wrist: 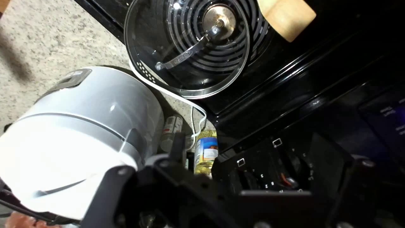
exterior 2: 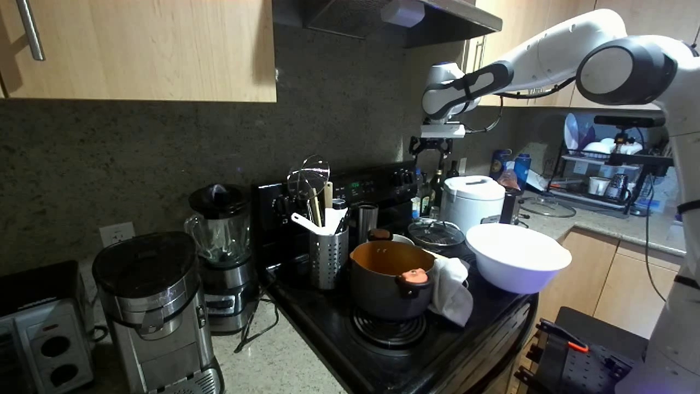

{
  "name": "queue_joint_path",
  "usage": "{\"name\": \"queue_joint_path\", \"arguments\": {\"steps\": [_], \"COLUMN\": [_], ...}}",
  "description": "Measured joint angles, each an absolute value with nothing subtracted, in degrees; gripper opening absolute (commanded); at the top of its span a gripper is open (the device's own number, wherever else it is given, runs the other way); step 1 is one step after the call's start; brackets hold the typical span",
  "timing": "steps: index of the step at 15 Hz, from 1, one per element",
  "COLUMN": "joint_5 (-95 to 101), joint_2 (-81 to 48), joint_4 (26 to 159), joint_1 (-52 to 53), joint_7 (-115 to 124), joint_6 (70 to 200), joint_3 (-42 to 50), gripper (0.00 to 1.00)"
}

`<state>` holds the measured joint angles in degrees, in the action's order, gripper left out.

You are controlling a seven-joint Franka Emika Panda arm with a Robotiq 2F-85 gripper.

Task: Uncover the pot

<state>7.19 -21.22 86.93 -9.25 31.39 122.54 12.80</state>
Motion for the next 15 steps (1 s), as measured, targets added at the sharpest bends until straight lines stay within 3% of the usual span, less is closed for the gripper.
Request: {"name": "queue_joint_path", "arguments": {"steps": [6,15], "joint_5": [7.5,17.0], "joint_2": [-15.3,-8.3], "joint_4": [93.9,105.9], "joint_1": [-8.9,-7.3], "joint_7": [25.1,36.6], "joint_6": [122.3,125.7], "joint_3": [12.5,12.9], "gripper": [1.0,1.0]}}
